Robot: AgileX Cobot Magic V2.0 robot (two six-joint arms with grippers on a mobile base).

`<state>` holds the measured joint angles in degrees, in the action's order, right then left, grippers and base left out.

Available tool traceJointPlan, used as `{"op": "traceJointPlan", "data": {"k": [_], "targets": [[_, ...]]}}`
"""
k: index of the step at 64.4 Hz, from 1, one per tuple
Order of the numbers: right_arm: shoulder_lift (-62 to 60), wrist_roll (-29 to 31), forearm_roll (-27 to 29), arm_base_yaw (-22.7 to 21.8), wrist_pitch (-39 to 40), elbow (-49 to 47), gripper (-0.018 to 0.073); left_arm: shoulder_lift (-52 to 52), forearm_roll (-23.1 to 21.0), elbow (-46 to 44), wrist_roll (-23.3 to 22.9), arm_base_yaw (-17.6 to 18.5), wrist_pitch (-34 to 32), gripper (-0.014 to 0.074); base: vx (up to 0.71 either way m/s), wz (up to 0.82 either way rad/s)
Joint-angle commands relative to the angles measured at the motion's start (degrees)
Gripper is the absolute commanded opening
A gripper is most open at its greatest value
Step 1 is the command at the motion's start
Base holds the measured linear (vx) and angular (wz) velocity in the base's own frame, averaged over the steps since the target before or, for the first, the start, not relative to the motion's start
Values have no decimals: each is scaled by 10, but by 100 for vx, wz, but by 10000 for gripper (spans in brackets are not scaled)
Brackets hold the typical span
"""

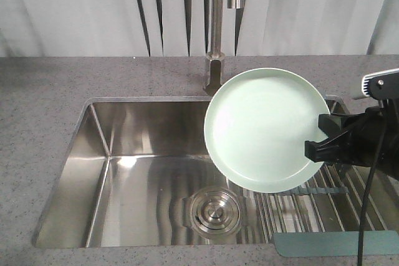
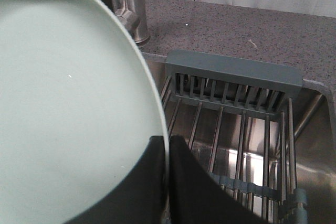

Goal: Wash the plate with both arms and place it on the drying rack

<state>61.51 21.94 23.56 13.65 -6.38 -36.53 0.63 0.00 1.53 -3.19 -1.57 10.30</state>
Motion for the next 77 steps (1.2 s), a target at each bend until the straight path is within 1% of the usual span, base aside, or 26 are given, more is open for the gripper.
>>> {"op": "traceJointPlan", "data": {"k": [1,77], "targets": [[-12,1,1,-2,40,-15,-9,9,-4,9,-2,0,-41,-5,2,-1],[-12,1,1,-2,40,-15,-9,9,-4,9,-2,0,-41,-5,2,0]]}}
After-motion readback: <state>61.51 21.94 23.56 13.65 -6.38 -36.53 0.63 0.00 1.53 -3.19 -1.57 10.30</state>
